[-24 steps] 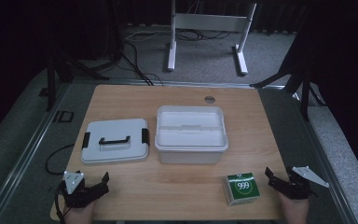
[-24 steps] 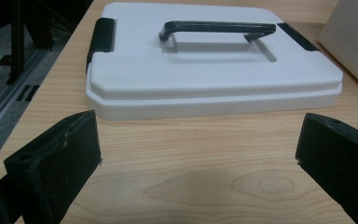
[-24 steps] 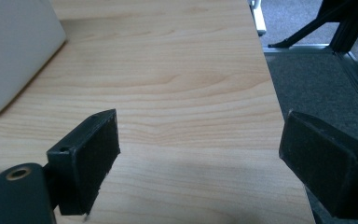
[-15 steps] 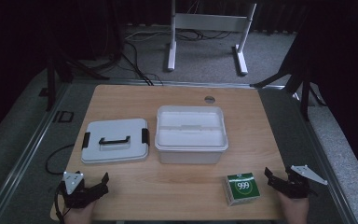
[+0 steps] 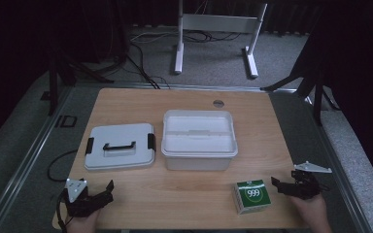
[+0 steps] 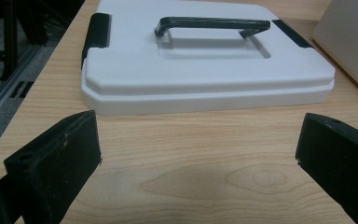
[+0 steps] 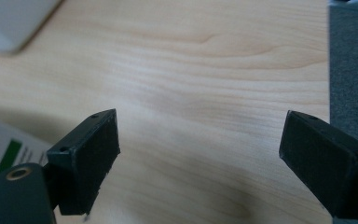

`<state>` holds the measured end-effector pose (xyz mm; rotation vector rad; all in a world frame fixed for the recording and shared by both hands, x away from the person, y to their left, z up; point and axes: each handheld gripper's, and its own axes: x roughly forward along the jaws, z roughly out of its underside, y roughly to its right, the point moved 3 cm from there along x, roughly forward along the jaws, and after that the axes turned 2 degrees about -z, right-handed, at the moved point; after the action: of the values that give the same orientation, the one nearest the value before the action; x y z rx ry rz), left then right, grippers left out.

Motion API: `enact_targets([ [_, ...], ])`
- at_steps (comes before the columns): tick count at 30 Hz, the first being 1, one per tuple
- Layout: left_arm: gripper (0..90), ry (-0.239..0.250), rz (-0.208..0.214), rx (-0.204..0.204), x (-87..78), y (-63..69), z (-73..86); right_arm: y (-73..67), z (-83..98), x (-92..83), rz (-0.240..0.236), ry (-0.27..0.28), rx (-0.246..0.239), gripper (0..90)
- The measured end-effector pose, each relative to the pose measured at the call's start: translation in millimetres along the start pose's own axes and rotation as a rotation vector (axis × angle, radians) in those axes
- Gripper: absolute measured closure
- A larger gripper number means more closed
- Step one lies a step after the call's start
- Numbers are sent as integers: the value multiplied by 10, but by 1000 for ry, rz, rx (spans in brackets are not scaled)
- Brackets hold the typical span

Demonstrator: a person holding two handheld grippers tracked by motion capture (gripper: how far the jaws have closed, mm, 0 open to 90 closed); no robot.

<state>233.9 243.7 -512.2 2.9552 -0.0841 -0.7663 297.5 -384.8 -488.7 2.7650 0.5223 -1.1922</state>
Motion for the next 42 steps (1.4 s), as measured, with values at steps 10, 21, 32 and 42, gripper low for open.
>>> enact_targets([
  [10,2,-2,6,-2,9,7,-3,-30,-106,3,-46,-229,-281,106],
  [21,2,-1,9,-18,12,-20,-6,-11,-180,-109,-190,-405,-521,105],
  [32,2,0,8,-37,20,-47,-5,-138,-160,-64,-375,-585,-784,105],
  [42,2,14,13,-48,-16,-40,-21,-341,-284,-53,-430,-735,-947,106],
])
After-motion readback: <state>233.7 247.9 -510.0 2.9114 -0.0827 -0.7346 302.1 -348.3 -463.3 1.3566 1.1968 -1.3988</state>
